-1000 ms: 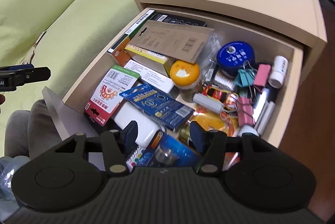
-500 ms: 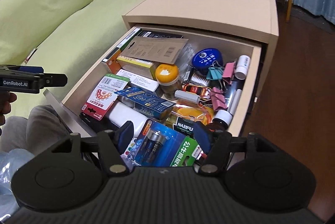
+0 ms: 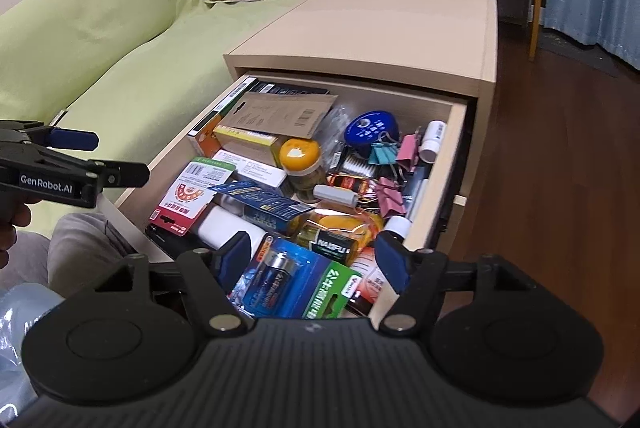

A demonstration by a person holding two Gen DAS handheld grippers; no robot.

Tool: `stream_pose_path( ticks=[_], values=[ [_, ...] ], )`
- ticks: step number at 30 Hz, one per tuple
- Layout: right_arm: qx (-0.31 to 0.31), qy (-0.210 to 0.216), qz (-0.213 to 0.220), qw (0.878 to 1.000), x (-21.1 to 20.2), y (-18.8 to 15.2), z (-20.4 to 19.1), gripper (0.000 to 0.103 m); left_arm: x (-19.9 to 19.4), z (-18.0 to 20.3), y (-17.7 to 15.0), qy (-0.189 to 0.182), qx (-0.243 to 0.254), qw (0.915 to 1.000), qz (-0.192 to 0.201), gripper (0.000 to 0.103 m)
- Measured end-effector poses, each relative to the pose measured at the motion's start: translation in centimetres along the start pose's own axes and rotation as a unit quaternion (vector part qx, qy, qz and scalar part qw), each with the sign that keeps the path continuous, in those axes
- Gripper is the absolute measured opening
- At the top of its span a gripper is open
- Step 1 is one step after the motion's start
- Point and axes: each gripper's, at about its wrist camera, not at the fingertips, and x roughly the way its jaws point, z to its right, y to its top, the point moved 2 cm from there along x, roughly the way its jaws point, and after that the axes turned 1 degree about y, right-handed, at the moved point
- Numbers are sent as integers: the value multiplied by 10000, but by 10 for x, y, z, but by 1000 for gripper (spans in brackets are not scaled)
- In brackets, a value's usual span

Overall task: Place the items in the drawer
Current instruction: 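Withdraw the right gripper from the drawer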

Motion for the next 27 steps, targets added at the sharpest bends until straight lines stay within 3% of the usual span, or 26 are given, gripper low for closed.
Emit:
stream_pose_path(
  ticks=[12,27],
  values=[
    [115,-236,207,9994,-20,-15,15,69,-2,36,-3,-217,429,9988,33,101],
    [5,-123,330,9994,-34,-29,16,71,-9,31,-12,-119,357,9992,102,101]
  ],
)
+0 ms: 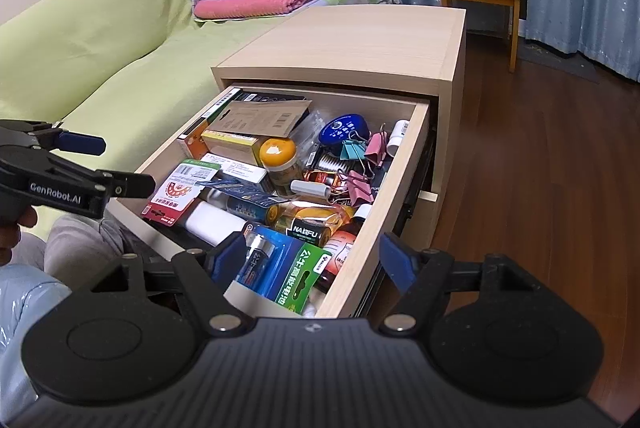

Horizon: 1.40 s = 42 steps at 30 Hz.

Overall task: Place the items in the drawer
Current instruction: 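Withdraw the right gripper from the drawer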

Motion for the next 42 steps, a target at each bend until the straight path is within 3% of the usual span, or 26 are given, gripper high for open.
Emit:
stream_pose_path(
  ticks=[14,29,42],
  values=[
    [-186,10,131,9997,-26,-19,0,75,-19,-14,-15,210,-83,9995,199,101],
    [-188,-124,-126,9997,-25,-44,3,77,-36,-65,-61,751,-443,9960,200,101],
    [-6,-206,-494,9986,2,-55,11,77,-3,-94,-82,807,-549,9952,-74,101]
  ],
)
